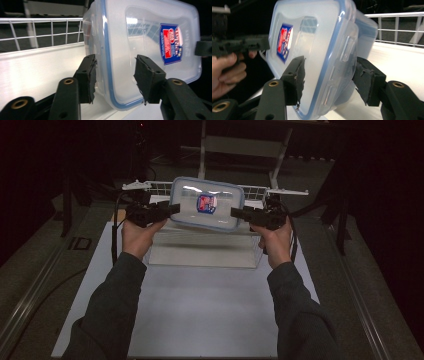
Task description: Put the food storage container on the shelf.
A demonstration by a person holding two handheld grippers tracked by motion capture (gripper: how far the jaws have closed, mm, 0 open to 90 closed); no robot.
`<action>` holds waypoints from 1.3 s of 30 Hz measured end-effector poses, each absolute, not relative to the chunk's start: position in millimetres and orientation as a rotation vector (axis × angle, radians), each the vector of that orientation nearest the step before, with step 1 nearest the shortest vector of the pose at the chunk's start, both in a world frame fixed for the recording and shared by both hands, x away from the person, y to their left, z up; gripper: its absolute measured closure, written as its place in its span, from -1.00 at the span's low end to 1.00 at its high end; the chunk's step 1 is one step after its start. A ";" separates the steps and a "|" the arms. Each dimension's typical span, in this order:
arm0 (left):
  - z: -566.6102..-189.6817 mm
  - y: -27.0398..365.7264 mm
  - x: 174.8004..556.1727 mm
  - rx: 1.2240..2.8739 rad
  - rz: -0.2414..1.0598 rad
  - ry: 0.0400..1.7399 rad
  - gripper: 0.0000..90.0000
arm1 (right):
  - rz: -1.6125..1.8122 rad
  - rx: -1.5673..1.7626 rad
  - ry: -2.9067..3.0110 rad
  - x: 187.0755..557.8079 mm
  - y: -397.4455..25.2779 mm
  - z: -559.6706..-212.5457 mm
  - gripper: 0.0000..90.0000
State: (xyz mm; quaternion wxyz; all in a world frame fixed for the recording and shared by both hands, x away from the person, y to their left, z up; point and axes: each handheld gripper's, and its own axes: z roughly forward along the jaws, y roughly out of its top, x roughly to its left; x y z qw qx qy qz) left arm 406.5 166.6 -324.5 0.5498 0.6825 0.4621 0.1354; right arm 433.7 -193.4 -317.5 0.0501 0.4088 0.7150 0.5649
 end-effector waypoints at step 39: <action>-311.0 180.9 311.5 1.780 0.581 0.832 0.09 | 1.363 0.850 2.240 342.9 -221.9 -302.1 -0.14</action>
